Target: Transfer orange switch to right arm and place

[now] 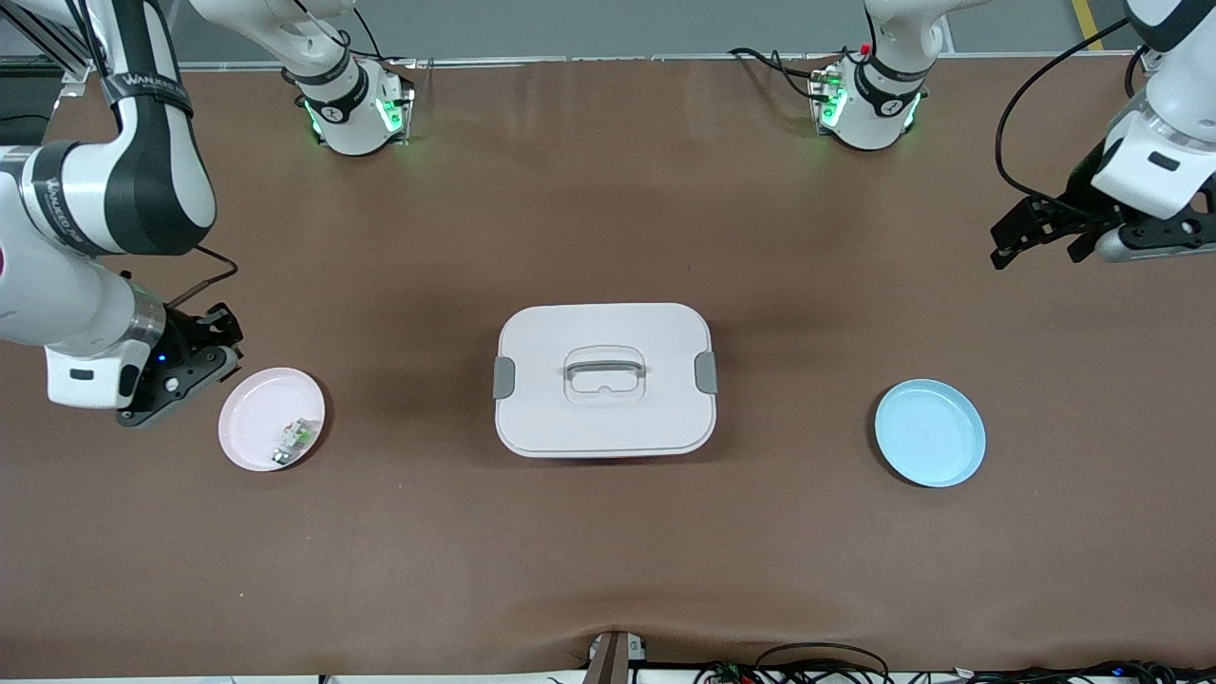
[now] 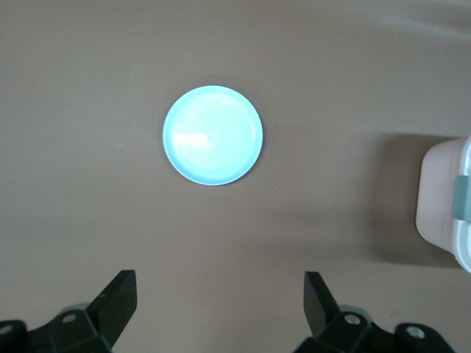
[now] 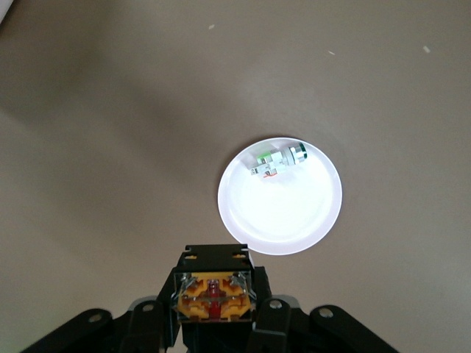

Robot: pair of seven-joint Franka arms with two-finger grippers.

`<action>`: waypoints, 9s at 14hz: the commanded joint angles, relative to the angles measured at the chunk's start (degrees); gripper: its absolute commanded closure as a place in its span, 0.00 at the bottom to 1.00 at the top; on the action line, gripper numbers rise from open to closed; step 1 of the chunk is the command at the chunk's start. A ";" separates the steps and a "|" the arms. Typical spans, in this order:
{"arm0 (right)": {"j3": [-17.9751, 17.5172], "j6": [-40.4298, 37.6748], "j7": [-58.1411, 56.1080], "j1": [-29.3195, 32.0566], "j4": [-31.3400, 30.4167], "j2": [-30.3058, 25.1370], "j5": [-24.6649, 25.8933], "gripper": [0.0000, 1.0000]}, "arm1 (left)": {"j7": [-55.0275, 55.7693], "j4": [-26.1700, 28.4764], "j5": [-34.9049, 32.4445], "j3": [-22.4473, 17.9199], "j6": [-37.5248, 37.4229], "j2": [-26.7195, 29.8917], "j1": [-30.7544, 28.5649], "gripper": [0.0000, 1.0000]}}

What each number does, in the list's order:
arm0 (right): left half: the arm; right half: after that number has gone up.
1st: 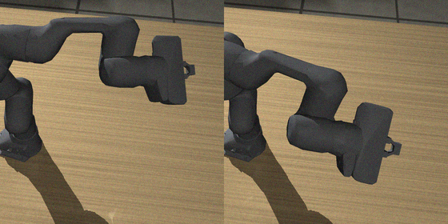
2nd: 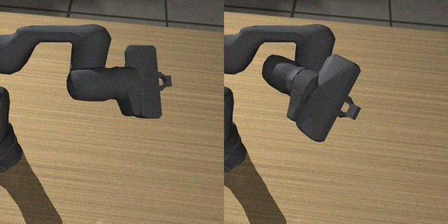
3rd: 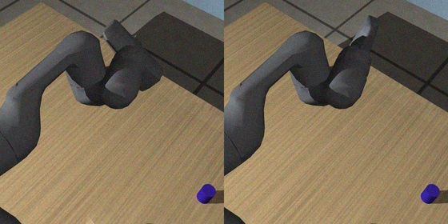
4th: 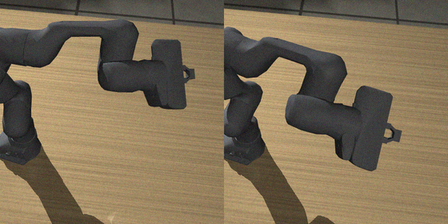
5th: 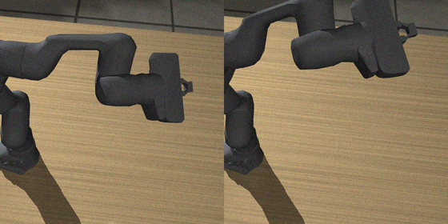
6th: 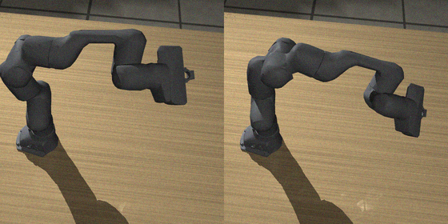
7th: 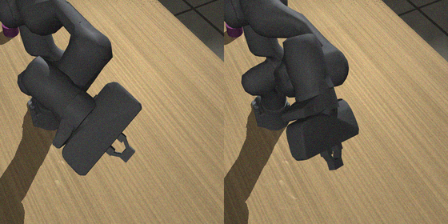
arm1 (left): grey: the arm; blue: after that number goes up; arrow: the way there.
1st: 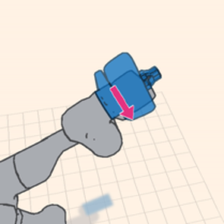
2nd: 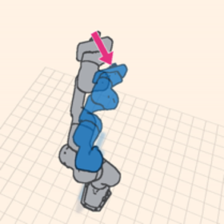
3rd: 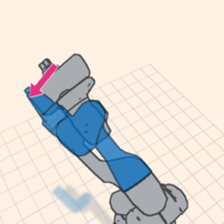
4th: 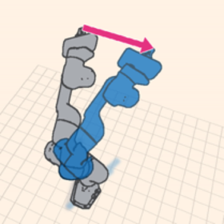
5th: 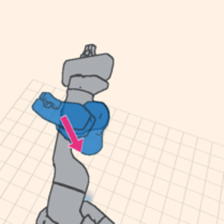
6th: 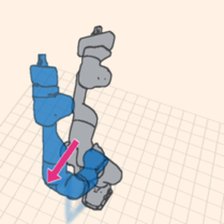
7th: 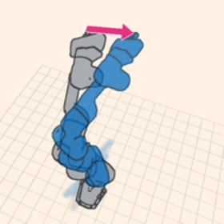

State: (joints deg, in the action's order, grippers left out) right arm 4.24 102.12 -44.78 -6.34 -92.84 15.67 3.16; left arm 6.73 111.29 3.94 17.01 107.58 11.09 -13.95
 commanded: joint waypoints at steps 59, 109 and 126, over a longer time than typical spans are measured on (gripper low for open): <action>-1.52 18.58 -43.03 11.79 -5.88 15.44 -10.28 0.00 | -1.55 -12.77 -2.27 -9.10 -10.19 -3.71 9.38 0.00; 3.49 -25.98 38.28 8.53 18.66 -5.65 -8.08 0.00 | -2.69 -10.83 -1.75 -15.25 -10.54 -0.54 13.51 0.00; 3.14 -20.84 29.74 9.77 10.60 -13.99 -6.50 0.00 | -2.86 -10.83 -1.75 -15.16 -10.63 -1.33 13.51 0.00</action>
State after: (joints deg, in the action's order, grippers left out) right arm 7.98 78.05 -17.07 3.42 -75.81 6.73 -3.58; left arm 3.44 101.86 2.87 1.69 98.09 10.25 -0.32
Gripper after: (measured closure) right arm 0.000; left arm 0.000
